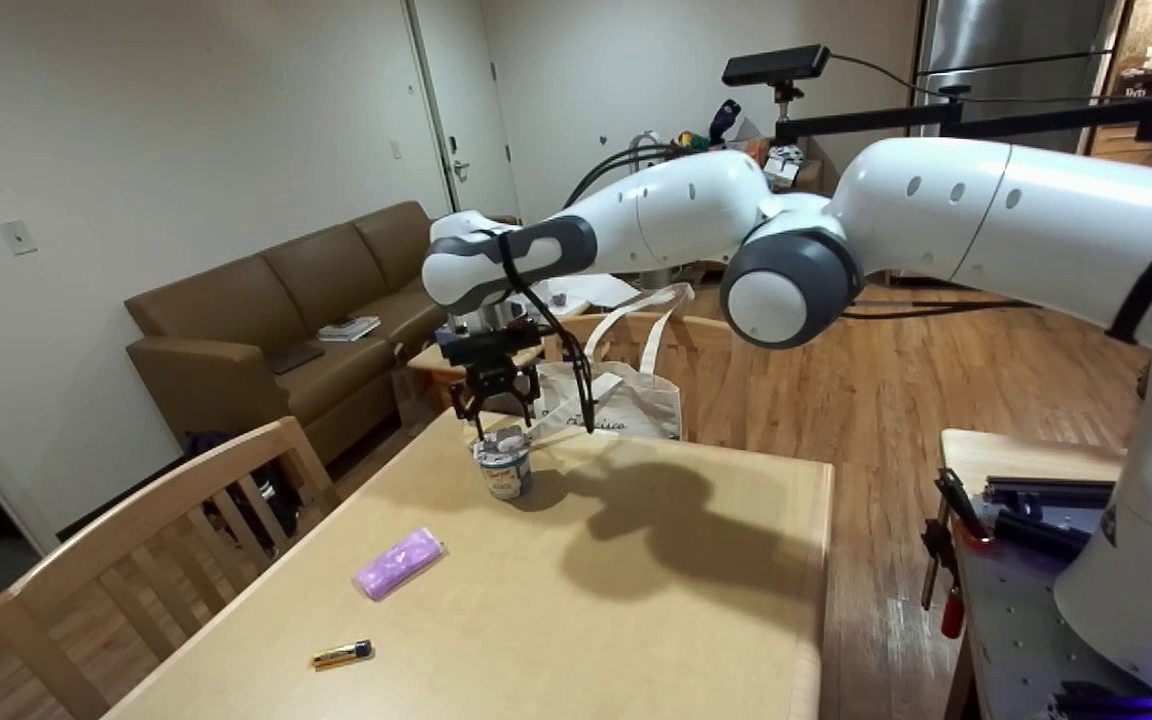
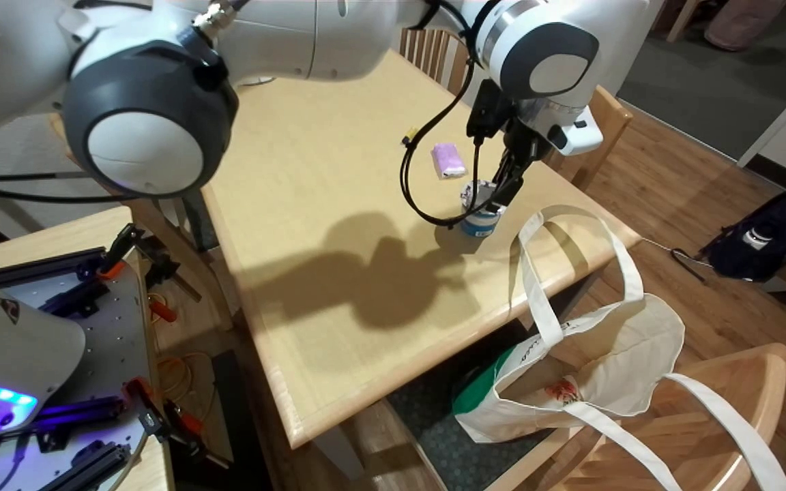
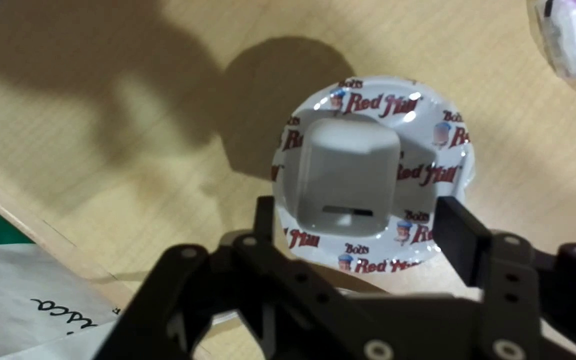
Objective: Place the white object on top of the yoghurt container
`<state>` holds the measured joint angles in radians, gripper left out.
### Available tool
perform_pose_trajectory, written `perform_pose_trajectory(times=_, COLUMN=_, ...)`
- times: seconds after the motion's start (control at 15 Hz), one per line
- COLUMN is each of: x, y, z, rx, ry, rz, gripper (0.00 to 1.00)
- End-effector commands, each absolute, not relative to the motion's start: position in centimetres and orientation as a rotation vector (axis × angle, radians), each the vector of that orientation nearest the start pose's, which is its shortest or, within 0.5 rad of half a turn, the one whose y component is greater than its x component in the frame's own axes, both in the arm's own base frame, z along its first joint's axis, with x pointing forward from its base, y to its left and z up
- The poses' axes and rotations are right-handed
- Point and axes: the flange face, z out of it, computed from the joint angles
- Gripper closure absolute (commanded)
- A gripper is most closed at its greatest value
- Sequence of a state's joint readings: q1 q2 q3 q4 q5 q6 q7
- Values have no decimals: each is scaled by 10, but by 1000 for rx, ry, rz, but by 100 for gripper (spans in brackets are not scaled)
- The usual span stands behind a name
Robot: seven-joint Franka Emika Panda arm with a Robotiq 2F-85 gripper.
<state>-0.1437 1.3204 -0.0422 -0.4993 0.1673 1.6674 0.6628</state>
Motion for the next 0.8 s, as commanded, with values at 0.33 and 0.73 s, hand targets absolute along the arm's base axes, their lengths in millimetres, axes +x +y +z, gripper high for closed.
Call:
perform_pose_trajectory(times=0.33, x=768, y=-112, z=242, rx=-2807, ry=838, rz=417, gripper=0)
perform_pose_trajectory(times=0.73, x=762, y=-97, z=235, rx=-2878, ry=628, rz=501, gripper=0)
